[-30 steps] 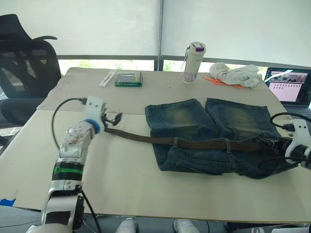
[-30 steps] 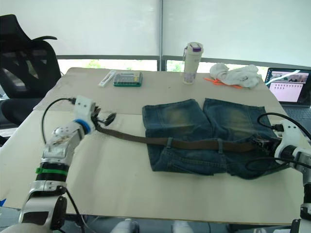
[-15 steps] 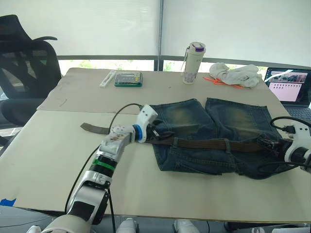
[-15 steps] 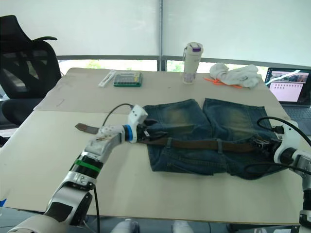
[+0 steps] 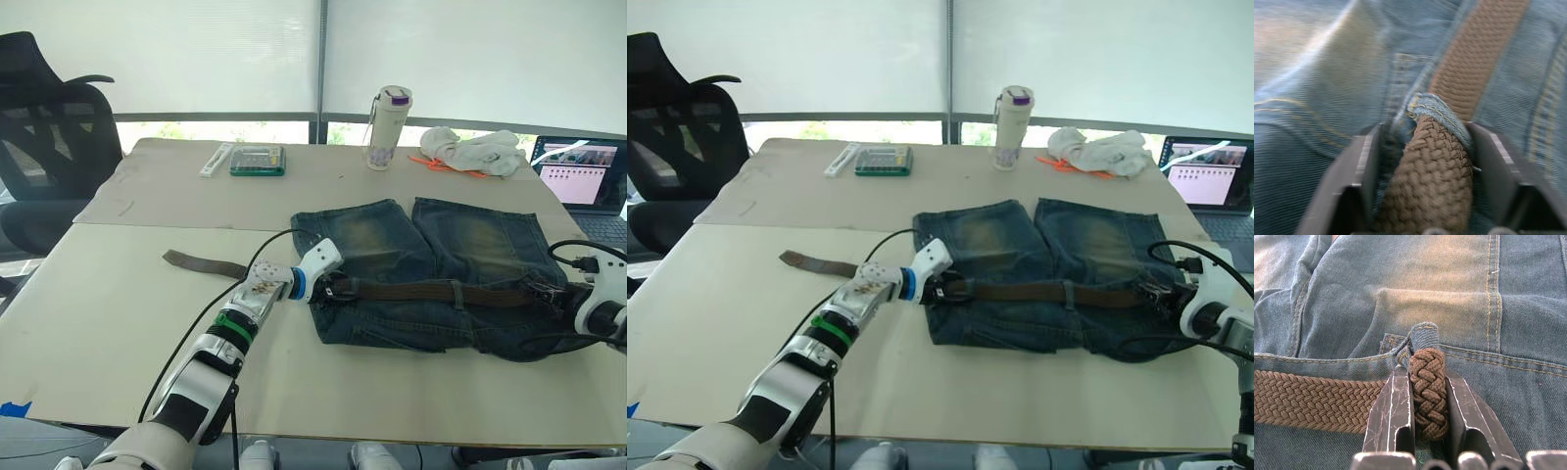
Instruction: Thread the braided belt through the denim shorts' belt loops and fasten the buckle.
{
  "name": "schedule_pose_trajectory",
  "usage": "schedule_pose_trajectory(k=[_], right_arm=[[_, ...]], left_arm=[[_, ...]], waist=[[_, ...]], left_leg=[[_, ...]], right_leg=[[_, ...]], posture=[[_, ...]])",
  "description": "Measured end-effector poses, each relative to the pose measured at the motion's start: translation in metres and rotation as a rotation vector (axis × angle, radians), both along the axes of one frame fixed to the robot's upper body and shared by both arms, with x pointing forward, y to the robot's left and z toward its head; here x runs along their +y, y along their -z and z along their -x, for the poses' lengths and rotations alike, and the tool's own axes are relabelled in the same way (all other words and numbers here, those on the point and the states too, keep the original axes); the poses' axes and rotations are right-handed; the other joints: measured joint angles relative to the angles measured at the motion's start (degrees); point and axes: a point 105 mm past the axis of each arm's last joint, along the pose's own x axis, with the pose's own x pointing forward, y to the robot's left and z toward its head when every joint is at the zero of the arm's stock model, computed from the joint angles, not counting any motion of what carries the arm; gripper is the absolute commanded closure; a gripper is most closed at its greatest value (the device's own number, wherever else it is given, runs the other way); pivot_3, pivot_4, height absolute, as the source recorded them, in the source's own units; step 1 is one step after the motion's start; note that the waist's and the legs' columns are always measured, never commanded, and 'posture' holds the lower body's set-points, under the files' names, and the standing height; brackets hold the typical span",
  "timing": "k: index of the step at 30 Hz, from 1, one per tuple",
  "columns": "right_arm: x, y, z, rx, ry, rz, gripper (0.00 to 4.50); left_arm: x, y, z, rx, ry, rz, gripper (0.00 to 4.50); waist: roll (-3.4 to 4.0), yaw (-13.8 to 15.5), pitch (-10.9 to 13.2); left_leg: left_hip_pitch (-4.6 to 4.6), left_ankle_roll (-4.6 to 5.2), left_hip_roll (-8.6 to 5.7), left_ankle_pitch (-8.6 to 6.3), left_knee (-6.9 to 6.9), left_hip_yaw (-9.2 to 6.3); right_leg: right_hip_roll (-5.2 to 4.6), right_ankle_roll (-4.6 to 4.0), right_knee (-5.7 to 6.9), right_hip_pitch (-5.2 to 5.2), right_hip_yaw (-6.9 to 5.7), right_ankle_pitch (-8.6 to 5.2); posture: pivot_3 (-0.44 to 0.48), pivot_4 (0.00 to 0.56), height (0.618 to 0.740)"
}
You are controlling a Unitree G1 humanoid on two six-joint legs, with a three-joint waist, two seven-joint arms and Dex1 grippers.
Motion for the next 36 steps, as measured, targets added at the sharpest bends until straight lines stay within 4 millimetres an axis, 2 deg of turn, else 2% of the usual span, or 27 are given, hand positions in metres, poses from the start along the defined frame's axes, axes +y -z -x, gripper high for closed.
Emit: schedule_pose_trajectory(k=[4, 6, 10, 15, 17, 19, 21, 24, 26, 29, 32, 35, 36], right_arm=[[0.0, 0.0, 0.0, 0.0, 0.001, 0.001, 4.15], [0.0, 0.0, 0.0, -0.001, 0.001, 0.001, 4.15], [0.006, -0.004, -0.005, -0.025, -0.02, 0.001, 4.15], [0.038, -0.001, -0.023, -0.09, -0.115, 0.003, 4.15], [0.06, -0.004, -0.036, -0.133, -0.179, 0.024, 4.15], [0.086, -0.012, -0.055, -0.219, -0.246, 0.049, 4.15], [0.103, -0.024, -0.069, -0.322, -0.274, 0.082, 4.15], [0.106, -0.046, -0.077, -0.496, -0.265, 0.219, 4.15], [0.104, -0.05, -0.072, -0.593, -0.311, 0.424, 4.15], [0.106, -0.047, -0.055, -0.733, -0.41, 0.607, 4.15], [0.117, -0.042, -0.018, -0.91, -0.682, 0.96, 4.15], [0.132, -0.034, 0.013, -1.078, -0.91, 1.164, 4.15], [0.136, -0.022, 0.028, -1.128, -1.023, 1.204, 4.15]], left_arm=[[0.001, 0.004, 0.013, 0.044, 0.059, -0.008, 4.2], [0.002, 0.002, 0.011, 0.038, 0.04, 0.004, 4.5], [0.006, 0.0, -0.004, 0.01, -0.079, 0.049, 4.5], [0.038, -0.012, -0.044, -0.084, -0.327, 0.062, 4.5], [0.056, -0.019, -0.059, -0.139, -0.431, 0.057, 4.5], [0.082, -0.037, -0.074, -0.23, -0.526, 0.079, 4.5], [0.097, -0.059, -0.079, -0.334, -0.547, 0.127, 4.5], [0.103, -0.084, -0.075, -0.456, -0.487, 0.191, 4.5], [0.107, -0.086, -0.071, -0.492, -0.441, 0.182, 4.5], [0.115, -0.075, -0.056, -0.537, -0.328, 0.158, 4.5], [0.126, -0.062, -0.034, -0.526, -0.182, 0.154, 4.5], [0.131, -0.068, -0.027, -0.537, -0.128, 0.184, 4.5], [0.134, -0.067, -0.02, -0.521, -0.067, 0.173, 4.5]], waist=[[0.04, -0.1, 0.0], [0.04, 0.0, 0.0], [0.03, -0.1, 0.0], [0.03, -1.1, 0.0], [-0.02, -1.7, 0.0], [-0.03, -2.1, 0.0], [0.0, -1.9, 0.1], [0.02, -0.3, 0.0], [0.02, 1.0, 0.0], [0.02, 1.6, 0.0], [0.07, 1.7, 0.1], [0.05, 1.4, 0.1], [0.05, 1.2, 0.1]], left_leg=[[0.01, 0.0, 0.01, 0.0, 0.0, -0.01], [0.01, 0.0, 0.01, 0.0, 0.0, -0.01], [0.06, 0.01, 0.02, 0.0, 0.01, -0.01], [0.08, 0.02, 0.01, 0.01, 0.0, -0.04], [0.04, 0.02, 0.02, 0.01, 0.0, -0.05], [0.04, 0.02, 0.03, 0.01, -0.02, -0.06], [0.01, 0.01, 0.02, 0.01, -0.04, -0.09], [-0.1, 0.01, -0.02, 0.01, -0.04, -0.12], [-0.3, 0.01, -0.09, 0.01, -0.02, -0.14], [-0.37, 0.01, -0.11, 0.01, -0.01, -0.12], [-0.35, 0.01, -0.09, 0.0, -0.02, -0.09], [-0.24, 0.01, -0.07, 0.01, 0.0, -0.1], [-0.13, 0.01, -0.07, 0.01, 0.0, -0.1]], right_leg=[[0.01, 0.0, 0.01, 0.0, 0.0, 0.0], [0.0, 0.0, 0.01, 0.01, 0.0, 0.0], [0.02, -0.01, 0.04, 0.02, 0.01, 0.01], [0.05, 0.0, 0.08, -0.01, 0.03, 0.02], [0.07, -0.01, 0.08, -0.1, 0.07, 0.05], [0.09, -0.01, 0.11, -0.14, 0.06, 0.06], [0.09, -0.01, 0.12, -0.16, 0.04, 0.06], [-0.05, 0.0, 0.05, -0.15, -0.12, 0.05], [-0.15, 0.03, -0.04, -0.2, -0.19, 0.05], [-0.17, 0.05, -0.02, -0.21, -0.18, 0.07], [-0.16, 0.05, -0.23, -0.25, -0.18, 0.06], [-0.12, 0.05, -0.15, -0.16, -0.17, 0.06], [-0.08, 0.06, -0.14, -0.06, -0.16, 0.05]], posture=[[0.0, 0.15, 0.737], [0.0, 0.15, 0.737], [0.0, 0.15, 0.737], [0.0, 0.15, 0.737], [0.0, 0.15, 0.737], [0.0, 0.15, 0.737], [0.0, 0.15, 0.737], [0.0, 0.15, 0.737], [0.0, 0.15, 0.737], [0.0, 0.15, 0.737], [0.0, 0.15, 0.737], [0.0, 0.15, 0.737], [0.0, 0.15, 0.737]])
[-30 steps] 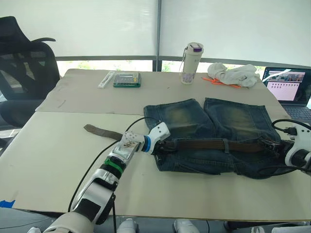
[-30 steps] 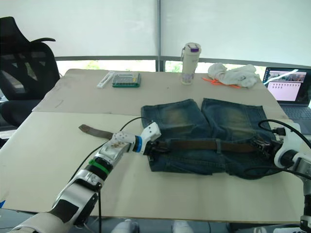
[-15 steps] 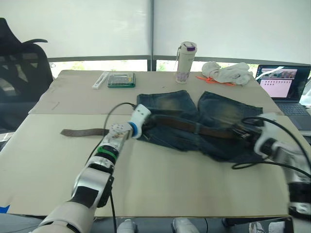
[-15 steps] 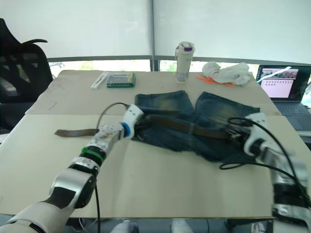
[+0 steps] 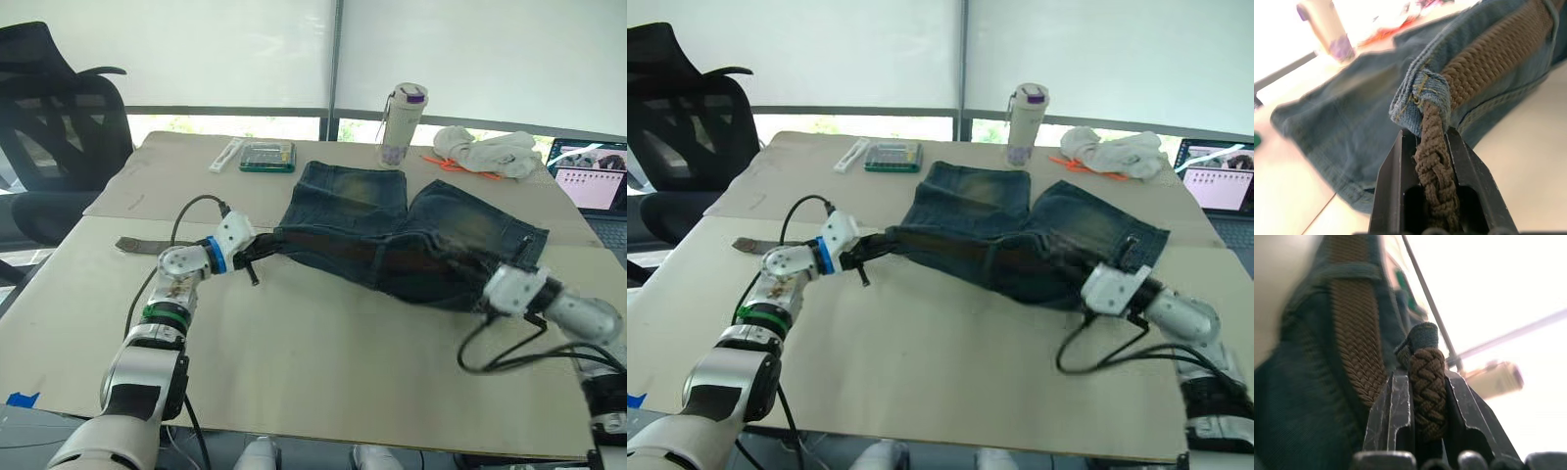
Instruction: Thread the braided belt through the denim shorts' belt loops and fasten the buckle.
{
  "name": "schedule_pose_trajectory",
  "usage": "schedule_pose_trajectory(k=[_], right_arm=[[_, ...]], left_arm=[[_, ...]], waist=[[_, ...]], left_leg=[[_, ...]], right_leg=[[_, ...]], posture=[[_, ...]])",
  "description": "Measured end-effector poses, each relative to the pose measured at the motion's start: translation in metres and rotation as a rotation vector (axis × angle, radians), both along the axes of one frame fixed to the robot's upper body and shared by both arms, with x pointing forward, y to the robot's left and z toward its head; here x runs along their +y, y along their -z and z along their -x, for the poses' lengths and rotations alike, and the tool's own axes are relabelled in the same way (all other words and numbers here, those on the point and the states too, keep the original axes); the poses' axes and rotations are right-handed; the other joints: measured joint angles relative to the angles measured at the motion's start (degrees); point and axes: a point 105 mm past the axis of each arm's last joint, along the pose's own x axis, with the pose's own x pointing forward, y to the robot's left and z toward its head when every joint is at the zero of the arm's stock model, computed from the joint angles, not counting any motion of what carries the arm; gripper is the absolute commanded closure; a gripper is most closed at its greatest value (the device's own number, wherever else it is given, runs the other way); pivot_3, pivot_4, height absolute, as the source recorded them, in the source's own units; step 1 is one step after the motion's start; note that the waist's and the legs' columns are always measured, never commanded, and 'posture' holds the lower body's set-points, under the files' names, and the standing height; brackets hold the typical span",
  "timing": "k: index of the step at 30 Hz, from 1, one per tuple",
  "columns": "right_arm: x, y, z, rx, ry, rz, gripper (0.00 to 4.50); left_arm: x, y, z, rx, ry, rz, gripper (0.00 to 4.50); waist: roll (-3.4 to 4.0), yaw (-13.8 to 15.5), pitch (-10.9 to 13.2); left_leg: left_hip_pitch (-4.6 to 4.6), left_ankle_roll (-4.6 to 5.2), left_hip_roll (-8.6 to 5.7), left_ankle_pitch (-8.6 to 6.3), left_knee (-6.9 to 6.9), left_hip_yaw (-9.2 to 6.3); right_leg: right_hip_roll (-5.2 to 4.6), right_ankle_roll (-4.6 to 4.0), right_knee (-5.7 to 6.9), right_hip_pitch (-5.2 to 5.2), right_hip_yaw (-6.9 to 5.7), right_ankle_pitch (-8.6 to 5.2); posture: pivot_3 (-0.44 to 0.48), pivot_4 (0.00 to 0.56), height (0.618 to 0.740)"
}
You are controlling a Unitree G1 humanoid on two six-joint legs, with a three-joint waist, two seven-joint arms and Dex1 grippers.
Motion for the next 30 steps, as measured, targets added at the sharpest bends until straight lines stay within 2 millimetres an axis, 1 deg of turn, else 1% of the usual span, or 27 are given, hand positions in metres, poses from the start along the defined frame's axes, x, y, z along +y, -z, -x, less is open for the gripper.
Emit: schedule_pose_trajectory(k=[2, 3, 4, 5, 7, 8, 9, 10, 11, 12, 14, 15, 17, 19, 20, 22, 23, 25, 26, 27, 28, 30], right_arm=[[0.001, 0.027, 0.024, 0.038, -0.103, 0.075, 4.15], [0.001, 0.04, 0.032, 0.072, -0.133, 0.094, 4.15], [0.002, 0.044, 0.036, 0.086, -0.149, 0.097, 4.15], [0.001, 0.047, 0.038, 0.095, -0.16, 0.101, 4.15], [-0.006, 0.046, 0.038, 0.109, -0.144, 0.112, 3.13], [-0.009, 0.045, 0.038, 0.116, -0.134, 0.112, 2.76], [-0.013, 0.046, 0.041, 0.151, -0.126, 0.106, 2.44], [-0.019, 0.048, 0.046, 0.196, -0.121, 0.101, 2.07], [-0.025, 0.05, 0.051, 0.236, -0.113, 0.11, 1.82], [-0.031, 0.053, 0.057, 0.281, -0.104, 0.124, 1.37], [-0.042, 0.059, 0.068, 0.384, -0.075, 0.15, 0.85], [-0.049, 0.062, 0.072, 0.439, -0.042, 0.155, 0.8], [-0.058, 0.067, 0.072, 0.549, 0.037, 0.166, 0.8], [-0.067, 0.075, 0.07, 0.717, 0.136, 0.181, 0.8], [-0.068, 0.075, 0.069, 0.848, 0.204, 0.132, 0.8], [-0.066, 0.07, 0.068, 1.049, 0.283, 0.048, 0.8], [-0.06, 0.061, 0.065, 1.134, 0.3, -0.005, 0.8], [-0.042, 0.044, 0.058, 1.191, 0.272, -0.09, 0.8], [-0.024, 0.034, 0.055, 1.225, 0.244, -0.155, 0.8], [-0.017, 0.032, 0.055, 1.236, 0.23, -0.17, 0.8], [-0.006, 0.029, 0.054, 1.246, 0.21, -0.195, 0.8], [0.013, 0.034, 0.053, 1.293, 0.228, -0.244, 0.8]], left_arm=[[0.012, 0.006, 0.013, 0.046, 0.079, -0.057, 4.5], [0.016, 0.011, 0.017, 0.07, 0.101, -0.075, 4.01], [0.017, 0.015, 0.02, 0.084, 0.117, -0.082, 3.48], [0.016, 0.019, 0.025, 0.098, 0.15, -0.097, 3.2], [0.018, 0.025, 0.033, 0.12, 0.208, -0.133, 2.57], [0.019, 0.025, 0.034, 0.123, 0.216, -0.143, 2.18], [0.022, 0.024, 0.035, 0.124, 0.223, -0.155, 1.89], [0.026, 0.023, 0.036, 0.131, 0.22, -0.166, 1.5], [0.031, 0.023, 0.037, 0.148, 0.212, -0.176, 1.26], [0.035, 0.024, 0.037, 0.168, 0.208, -0.19, 0.84], [0.045, 0.029, 0.041, 0.23, 0.196, -0.227, 0.31], [0.051, 0.032, 0.043, 0.275, 0.189, -0.241, 0.02], [0.062, 0.036, 0.047, 0.35, 0.17, -0.259, 0.02], [0.067, 0.033, 0.049, 0.403, 0.164, -0.255, 0.02], [0.069, 0.03, 0.052, 0.437, 0.167, -0.249, 0.02], [0.073, 0.021, 0.057, 0.486, 0.169, -0.231, 0.02], [0.074, 0.014, 0.06, 0.507, 0.179, -0.216, 0.02], [0.069, 0.004, 0.064, 0.523, 0.213, -0.188, 0.02], [0.062, -0.006, 0.068, 0.528, 0.256, -0.159, 0.02], [0.057, -0.009, 0.069, 0.521, 0.276, -0.148, 0.02], [0.052, -0.014, 0.071, 0.515, 0.305, -0.136, 0.02], [0.04, -0.023, 0.076, 0.497, 0.364, -0.131, 0.02]], waist=[[0.0, -0.8, 0.0], [0.0, -1.2, 0.0], [0.0, -1.5, 0.0], [-0.02, -1.9, 0.0], [-0.03, -2.6, 0.0], [-0.04, -2.8, 0.0], [-0.03, -2.8, 0.0], [-0.03, -2.8, 0.0], [-0.04, -2.8, 0.0], [-0.03, -2.8, 0.0], [-0.03, -2.8, 0.0], [-0.03, -2.9, 0.0], [-0.08, -3.3, 0.1], [-0.07, -3.4, 0.1], [-0.05, -3.4, 0.1], [-0.01, -3.6, 0.1], [0.0, -3.7, 0.1], [0.01, -3.5, 0.1], [0.01, -3.1, 0.1], [0.02, -2.8, 0.1], [0.01, -2.4, 0.1], [0.01, -1.7, 0.1]], left_leg=[[0.16, 0.0, 0.01, 0.0, -0.02, 0.01], [0.17, 0.0, 0.0, 0.0, -0.01, 0.04], [0.2, 0.01, 0.0, 0.0, 0.0, 0.07], [0.22, 0.01, 0.0, 0.01, 0.04, 0.08], [0.28, 0.01, 0.01, 0.02, 0.04, 0.06], [0.31, 0.01, 0.03, 0.02, 0.04, 0.06], [0.32, 0.01, 0.04, 0.02, 0.02, 0.04], [0.38, 0.02, 0.04, 0.01, 0.01, 0.04], [0.43, 0.04, 0.05, 0.0, 0.0, 0.03], [0.5, 0.06, 0.05, -0.01, 0.0, 0.03], [0.78, 0.11, 0.05, -0.04, 0.0, 0.02], [0.91, 0.13, 0.06, -0.06, 0.0, 0.02], [0.98, 0.14, 0.09, -0.06, 0.0, 0.02], [1.0, 0.14, 0.1, -0.06, 0.02, -0.02], [0.97, 0.13, 0.1, -0.06, 0.03, -0.02], [0.91, 0.13, 0.19, -0.06, 0.02, -0.14], [0.9, 0.13, 0.23, -0.06, 0.02, -0.18], [0.92, 0.13, 0.23, -0.06, 0.02, -0.21], [0.86, 0.12, 0.25, -0.07, 0.02, -0.24], [0.85, 0.12, 0.24, -0.07, 0.02, -0.23], [0.81, 0.12, 0.25, -0.07, 0.02, -0.23], [0.61, 0.11, 0.22, -0.07, 0.03, -0.23]], right_leg=[[0.02, -0.01, 0.0, 0.13, 0.04, -0.02], [0.01, -0.01, 0.04, 0.12, 0.1, -0.02], [0.01, -0.02, 0.1, 0.12, 0.15, -0.02], [0.01, -0.02, 0.14, 0.13, 0.18, -0.01], [0.02, -0.03, 0.19, 0.14, 0.18, -0.02], [0.06, -0.05, 0.2, 0.15, 0.18, -0.03], [0.06, -0.08, 0.21, 0.15, 0.18, -0.04], [0.06, -0.13, 0.22, 0.2, 0.18, -0.08], [0.07, -0.14, 0.21, 0.27, 0.17, -0.09], [0.06, -0.14, 0.2, 0.37, 0.18, -0.1], [0.06, -0.13, 0.13, 0.71, 0.18, -0.15], [0.06, -0.15, 0.13, 0.84, 0.21, -0.18], [0.07, -0.16, 0.17, 0.91, 0.22, -0.18], [0.07, -0.18, 0.22, 0.93, 0.21, -0.18], [0.07, -0.2, 0.27, 0.9, 0.2, -0.21], [0.09, -0.21, 0.29, 0.9, 0.15, -0.22], [0.1, -0.22, 0.3, 0.88, 0.11, -0.22], [0.1, -0.24, 0.31, 0.89, 0.01, -0.23], [0.14, -0.24, 0.32, 0.84, -0.05, -0.27], [0.14, -0.23, 0.33, 0.8, -0.06, -0.28], [0.15, -0.23, 0.31, 0.77, -0.11, -0.3], [0.15, -0.23, 0.31, 0.58, -0.12, -0.31]], posture=[[0.0, 0.15, 0.737], [0.0, 0.15, 0.737], [0.0, 0.15, 0.737], [0.0, 0.15, 0.737], [0.0, 0.15, 0.737], [0.0, 0.15, 0.737], [0.0, 0.15, 0.737], [0.0, 0.15, 0.737], [0.0, 0.15, 0.737], [0.0, 0.15, 0.737], [0.0, 0.15, 0.737], [0.0, 0.15, 0.737], [0.0, 0.15, 0.737], [0.0, 0.15, 0.737], [0.0, 0.15, 0.737], [0.0, 0.15, 0.737], [0.0, 0.15, 0.737], [0.0, 0.15, 0.737], [0.0, 0.15, 0.737], [0.0, 0.15, 0.737], [0.0, 0.15, 0.737], [0.0, 0.15, 0.737]])
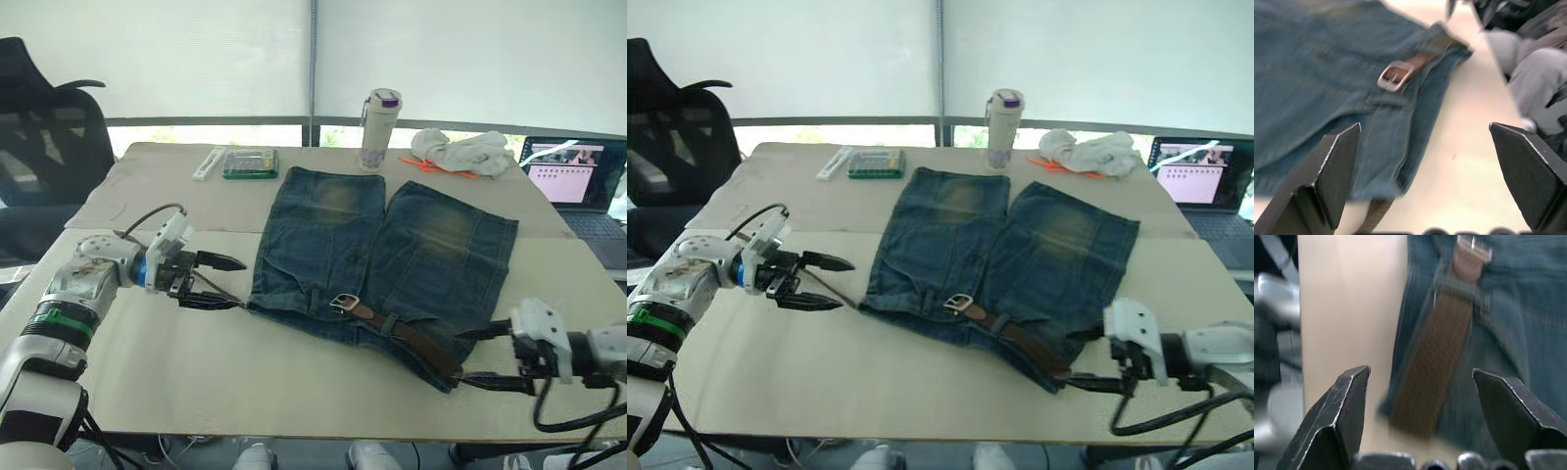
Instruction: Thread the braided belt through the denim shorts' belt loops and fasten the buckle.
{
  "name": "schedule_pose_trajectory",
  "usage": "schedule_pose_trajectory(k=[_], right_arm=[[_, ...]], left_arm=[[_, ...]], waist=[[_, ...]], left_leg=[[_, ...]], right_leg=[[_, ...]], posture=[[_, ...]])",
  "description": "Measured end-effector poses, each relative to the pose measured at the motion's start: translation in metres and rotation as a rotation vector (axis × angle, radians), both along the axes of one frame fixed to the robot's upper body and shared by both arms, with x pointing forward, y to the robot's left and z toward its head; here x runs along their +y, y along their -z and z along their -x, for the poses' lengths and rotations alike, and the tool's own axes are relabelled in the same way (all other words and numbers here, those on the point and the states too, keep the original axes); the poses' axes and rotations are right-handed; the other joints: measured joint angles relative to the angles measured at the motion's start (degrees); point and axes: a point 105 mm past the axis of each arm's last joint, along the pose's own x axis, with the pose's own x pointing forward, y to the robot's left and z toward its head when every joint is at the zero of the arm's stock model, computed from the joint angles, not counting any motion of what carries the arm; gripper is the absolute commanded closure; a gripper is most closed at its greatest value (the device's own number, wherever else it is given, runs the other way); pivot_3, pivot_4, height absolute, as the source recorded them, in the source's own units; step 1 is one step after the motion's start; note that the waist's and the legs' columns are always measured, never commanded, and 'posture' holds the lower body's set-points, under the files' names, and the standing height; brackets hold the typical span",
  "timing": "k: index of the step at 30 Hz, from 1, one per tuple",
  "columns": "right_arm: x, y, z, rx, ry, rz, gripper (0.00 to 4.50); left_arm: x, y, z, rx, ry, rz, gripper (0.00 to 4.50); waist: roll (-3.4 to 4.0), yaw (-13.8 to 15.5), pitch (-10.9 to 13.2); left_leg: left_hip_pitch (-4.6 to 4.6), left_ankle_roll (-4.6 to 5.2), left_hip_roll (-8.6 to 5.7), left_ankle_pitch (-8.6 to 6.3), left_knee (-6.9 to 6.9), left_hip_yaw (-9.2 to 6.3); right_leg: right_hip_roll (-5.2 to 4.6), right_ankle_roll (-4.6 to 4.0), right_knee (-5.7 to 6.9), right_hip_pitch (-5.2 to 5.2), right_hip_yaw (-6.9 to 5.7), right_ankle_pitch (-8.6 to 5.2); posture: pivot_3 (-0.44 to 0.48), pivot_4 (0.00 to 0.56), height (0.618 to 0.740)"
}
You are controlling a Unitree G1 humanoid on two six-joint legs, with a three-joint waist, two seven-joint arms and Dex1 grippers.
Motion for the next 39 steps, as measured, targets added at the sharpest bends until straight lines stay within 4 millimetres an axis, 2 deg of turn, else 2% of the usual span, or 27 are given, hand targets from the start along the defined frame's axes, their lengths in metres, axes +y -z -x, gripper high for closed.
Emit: schedule_pose_trajectory(k=[2, 4, 8, 11, 14, 18, 20, 23, 26, 29, 34, 39], right_arm=[[0.01, 0.006, 0.002, 0.033, 0.01, -0.007, 0.8], [0.025, 0.007, -0.012, -0.007, 0.069, -0.024, 0.8], [0.031, 0.014, -0.028, -0.071, 0.155, 0.028, 0.8], [0.023, 0.031, -0.031, -0.078, 0.199, 0.153, 1.53], [0.022, 0.037, -0.03, -0.096, 0.181, 0.225, 2.57], [0.02, 0.037, -0.03, -0.132, 0.149, 0.3, 4.0], [0.019, 0.037, -0.031, -0.146, 0.143, 0.317, 4.46], [0.02, 0.038, -0.04, -0.171, 0.163, 0.321, 4.46], [0.017, 0.035, -0.062, -0.222, 0.206, 0.347, 4.46], [-0.001, 0.03, -0.093, -0.271, 0.297, 0.4, 4.46], [-0.029, 0.019, -0.135, -0.324, 0.412, 0.481, 4.46], [-0.048, 0.015, -0.147, -0.343, 0.401, 0.563, 4.46]], left_arm=[[-0.006, -0.004, 0.003, -0.011, 0.031, 0.001, 0.02], [-0.015, -0.012, 0.007, -0.026, 0.065, 0.016, 0.02], [-0.029, -0.026, 0.013, -0.077, 0.123, 0.045, 0.02], [-0.035, -0.041, 0.019, -0.117, 0.135, 0.066, 0.0], [-0.04, -0.052, 0.023, -0.147, 0.142, 0.085, 0.0], [-0.04, -0.048, 0.025, -0.141, 0.134, 0.083, 0.0], [-0.039, -0.045, 0.024, -0.135, 0.125, 0.072, 0.0], [-0.038, -0.044, 0.023, -0.14, 0.113, 0.075, 0.0], [-0.038, -0.044, 0.023, -0.157, 0.098, 0.075, 0.0], [-0.04, -0.041, 0.022, -0.159, 0.095, 0.074, 0.0], [-0.04, -0.04, 0.019, -0.172, 0.074, 0.076, 0.0], [-0.037, -0.042, 0.016, -0.187, 0.053, 0.076, 0.0]], waist=[[0.0, 0.7, 0.0], [-0.02, 1.1, 0.0], [-0.11, 1.3, 0.0], [-0.1, 1.5, 0.0], [-0.1, 1.6, 0.0], [-0.15, 1.6, 0.0], [-0.27, 1.6, -0.1], [-0.54, 1.3, -0.2], [-0.59, 0.6, -0.2], [-0.59, 0.5, -0.2], [-0.57, 0.6, -0.2], [-0.57, 1.0, -0.2]], left_leg=[[-0.17, 0.0, -0.03, 0.0, 0.03, 0.02], [-0.54, -0.01, -0.04, 0.01, 0.18, 0.05], [-0.75, -0.01, -0.04, 0.02, 0.25, 0.01], [-0.83, -0.01, -0.05, 0.01, 0.3, 0.04], [-0.77, -0.01, -0.05, 0.01, 0.37, 0.05], [-0.64, -0.01, -0.05, 0.01, 0.37, 0.06], [-0.62, -0.01, -0.03, 0.01, 0.37, 0.05], [-0.54, -0.01, -0.01, 0.01, 0.43, 0.06], [-0.38, -0.02, -0.01, 0.02, 0.46, 0.14], [-0.28, -0.02, -0.01, 0.02, 0.46, 0.18], [-0.39, -0.02, -0.04, 0.02, 0.45, 0.19], [-0.46, -0.02, -0.05, 0.01, 0.43, 0.16]], right_leg=[[-0.01, 0.0, 0.0, -0.17, 0.02, 0.0], [-0.01, 0.0, 0.07, -0.53, 0.04, 0.04], [0.02, 0.01, 0.17, -0.72, -0.02, 0.03], [0.01, 0.01, 0.23, -0.82, 0.01, 0.02], [0.01, 0.02, 0.32, -0.77, 0.02, 0.02], [0.02, 0.01, 0.31, -0.64, 0.02, 0.0], [0.02, 0.01, 0.31, -0.61, 0.0, 0.0], [0.03, -0.01, 0.32, -0.53, 0.0, 0.02], [0.03, 0.0, 0.34, -0.42, 0.09, 0.02], [0.03, 0.0, 0.36, -0.37, 0.12, 0.02], [0.02, 0.0, 0.38, -0.48, 0.15, 0.02], [0.0, 0.0, 0.37, -0.51, 0.11, 0.02]], posture=[[0.0, 0.15, 0.737], [0.0, 0.15, 0.737], [0.0, 0.15, 0.737], [0.0, 0.15, 0.737], [0.0, 0.15, 0.737], [0.0, 0.15, 0.737], [0.0, 0.15, 0.737], [0.0, 0.15, 0.737], [0.0, 0.15, 0.737], [0.0, 0.15, 0.737], [0.0, 0.15, 0.737], [0.0, 0.15, 0.737]])
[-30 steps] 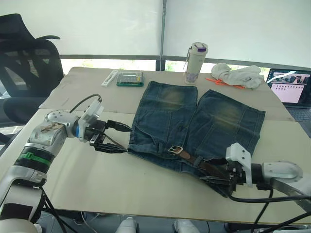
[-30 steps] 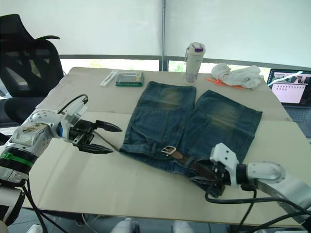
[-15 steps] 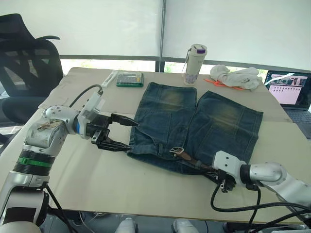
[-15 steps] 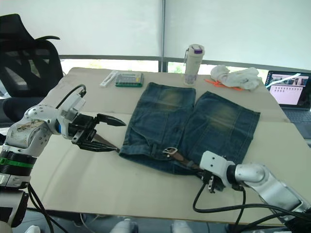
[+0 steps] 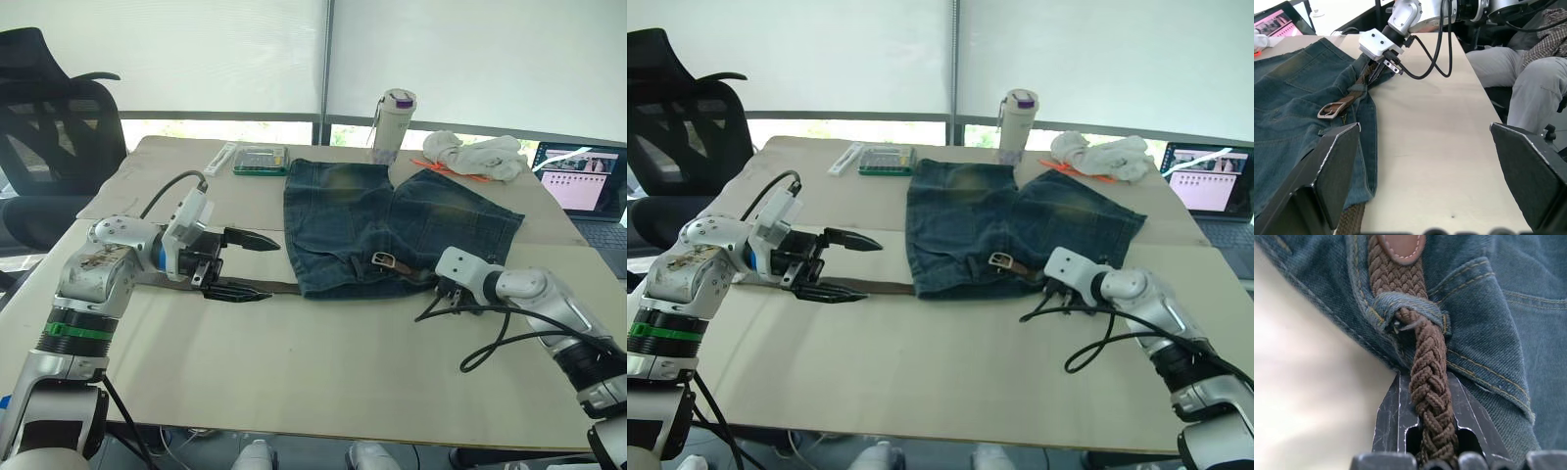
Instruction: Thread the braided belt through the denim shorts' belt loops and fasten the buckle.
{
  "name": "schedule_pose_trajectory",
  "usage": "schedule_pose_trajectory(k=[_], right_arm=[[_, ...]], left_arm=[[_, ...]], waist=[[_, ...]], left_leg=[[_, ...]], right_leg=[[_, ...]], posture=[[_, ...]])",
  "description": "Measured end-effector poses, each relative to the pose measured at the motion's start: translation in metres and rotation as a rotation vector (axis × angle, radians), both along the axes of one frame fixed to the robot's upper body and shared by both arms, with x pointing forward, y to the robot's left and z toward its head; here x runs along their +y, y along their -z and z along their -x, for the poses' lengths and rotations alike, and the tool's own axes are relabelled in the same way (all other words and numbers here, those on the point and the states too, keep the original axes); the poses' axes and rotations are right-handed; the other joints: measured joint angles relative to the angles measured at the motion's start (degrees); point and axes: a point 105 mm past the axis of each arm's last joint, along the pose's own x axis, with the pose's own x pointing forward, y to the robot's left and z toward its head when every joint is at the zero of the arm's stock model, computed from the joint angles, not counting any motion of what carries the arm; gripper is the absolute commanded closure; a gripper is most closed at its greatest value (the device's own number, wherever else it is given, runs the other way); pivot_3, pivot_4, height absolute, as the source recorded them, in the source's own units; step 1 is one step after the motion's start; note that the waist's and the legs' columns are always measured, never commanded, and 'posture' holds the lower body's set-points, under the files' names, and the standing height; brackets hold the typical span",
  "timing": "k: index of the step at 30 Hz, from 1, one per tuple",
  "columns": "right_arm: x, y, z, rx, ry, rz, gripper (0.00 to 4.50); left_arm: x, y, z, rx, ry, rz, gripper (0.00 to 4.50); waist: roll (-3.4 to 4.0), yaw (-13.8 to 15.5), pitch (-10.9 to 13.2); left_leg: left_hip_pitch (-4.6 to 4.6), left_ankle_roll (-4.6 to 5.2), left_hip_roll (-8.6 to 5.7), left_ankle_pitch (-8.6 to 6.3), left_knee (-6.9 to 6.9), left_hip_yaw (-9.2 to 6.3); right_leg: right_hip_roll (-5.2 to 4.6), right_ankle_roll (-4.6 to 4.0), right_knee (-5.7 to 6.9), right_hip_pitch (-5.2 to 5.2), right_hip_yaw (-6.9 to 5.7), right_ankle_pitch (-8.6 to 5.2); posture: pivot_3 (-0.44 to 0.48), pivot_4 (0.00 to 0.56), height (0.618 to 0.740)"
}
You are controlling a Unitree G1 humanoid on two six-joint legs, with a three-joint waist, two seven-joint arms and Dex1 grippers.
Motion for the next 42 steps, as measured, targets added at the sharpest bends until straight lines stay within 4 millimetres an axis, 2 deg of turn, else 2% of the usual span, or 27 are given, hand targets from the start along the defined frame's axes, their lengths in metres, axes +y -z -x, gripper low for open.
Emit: schedule_pose_trajectory(k=[8, 10, 13, 17, 20, 23, 28, 33, 38, 42], right_arm=[[-0.018, 0.002, 0.009, 0.048, 0.022, 0.011, 4.46], [-0.023, 0.002, 0.014, 0.065, 0.024, 0.015, 3.43], [-0.026, -0.002, 0.02, 0.071, 0.045, -0.021, 2.45], [-0.02, -0.002, 0.033, 0.119, 0.062, -0.127, 1.01], [-0.006, -0.001, 0.053, 0.2, 0.038, -0.251, 0.02], [0.002, -0.01, 0.062, 0.221, 0.034, -0.331, 0.02], [0.021, -0.045, 0.065, 0.173, 0.012, -0.504, 0.02], [0.04, -0.06, 0.068, 0.161, -0.042, -0.624, 0.02], [0.069, -0.072, 0.073, 0.122, -0.175, -0.739, 0.02], [0.086, -0.079, 0.073, 0.098, -0.239, -0.804, 0.02]], left_arm=[[0.002, 0.003, 0.001, 0.007, -0.016, 0.01, 0.0], [0.002, 0.003, 0.001, 0.009, -0.021, 0.013, 0.0], [0.003, 0.002, 0.0, 0.005, -0.031, 0.03, 0.0], [0.004, 0.006, -0.001, 0.02, -0.062, 0.038, 0.0], [0.007, 0.007, -0.002, 0.023, -0.121, 0.053, 0.0], [0.012, 0.008, -0.006, 0.024, -0.205, 0.074, 0.0], [0.014, 0.016, -0.005, 0.017, -0.323, 0.087, 0.0], [0.022, 0.023, -0.002, 0.005, -0.47, 0.098, 0.0], [0.049, 0.051, -0.005, 0.023, -0.801, 0.081, 0.0], [0.067, 0.06, -0.011, 0.066, -1.105, 0.197, 0.0]], waist=[[0.0, 0.7, 0.0], [0.0, 1.2, 0.0], [0.0, 1.3, 0.0], [0.01, 1.1, 0.0], [0.09, 1.0, 0.1], [0.2, 0.5, 0.1], [0.2, -0.4, 0.1], [0.2, -0.3, 0.1], [0.2, -0.4, 0.1], [0.18, -0.1, 0.1]], left_leg=[[0.0, 0.0, -0.03, 0.0, 0.0, -0.03], [0.0, 0.0, -0.04, 0.0, 0.0, -0.03], [0.0, 0.0, -0.02, 0.0, 0.0, -0.03], [-0.01, 0.0, 0.02, 0.0, -0.05, -0.05], [-0.01, 0.0, 0.03, 0.0, -0.08, -0.05], [0.0, 0.0, 0.02, 0.0, -0.07, -0.04], [0.0, 0.0, 0.05, 0.0, -0.11, -0.06], [0.0, 0.0, 0.04, 0.0, -0.11, -0.05], [0.02, -0.01, 0.06, 0.0, -0.18, -0.06], [0.0, -0.01, 0.01, 0.0, -0.17, -0.09]], right_leg=[[-0.04, 0.01, -0.01, 0.03, -0.04, -0.01], [-0.05, 0.01, -0.02, 0.03, -0.04, -0.01], [-0.04, 0.01, -0.02, 0.02, -0.06, -0.01], [0.0, 0.0, 0.02, -0.03, -0.07, -0.01], [0.01, 0.0, 0.05, -0.06, -0.06, -0.01], [0.0, 0.0, 0.09, -0.07, -0.02, -0.01], [0.01, 0.0, 0.08, -0.07, -0.03, -0.01], [-0.01, 0.0, 0.06, -0.08, -0.03, -0.01], [-0.01, 0.0, 0.05, -0.08, -0.02, -0.01], [-0.07, 0.0, 0.04, -0.07, -0.04, 0.0]], posture=[[0.0, 0.15, 0.737], [0.0, 0.15, 0.737], [0.0, 0.15, 0.737], [0.0, 0.15, 0.737], [0.0, 0.15, 0.737], [0.0, 0.15, 0.737], [0.0, 0.15, 0.737], [0.0, 0.15, 0.737], [0.0, 0.15, 0.737], [0.0, 0.15, 0.737]])
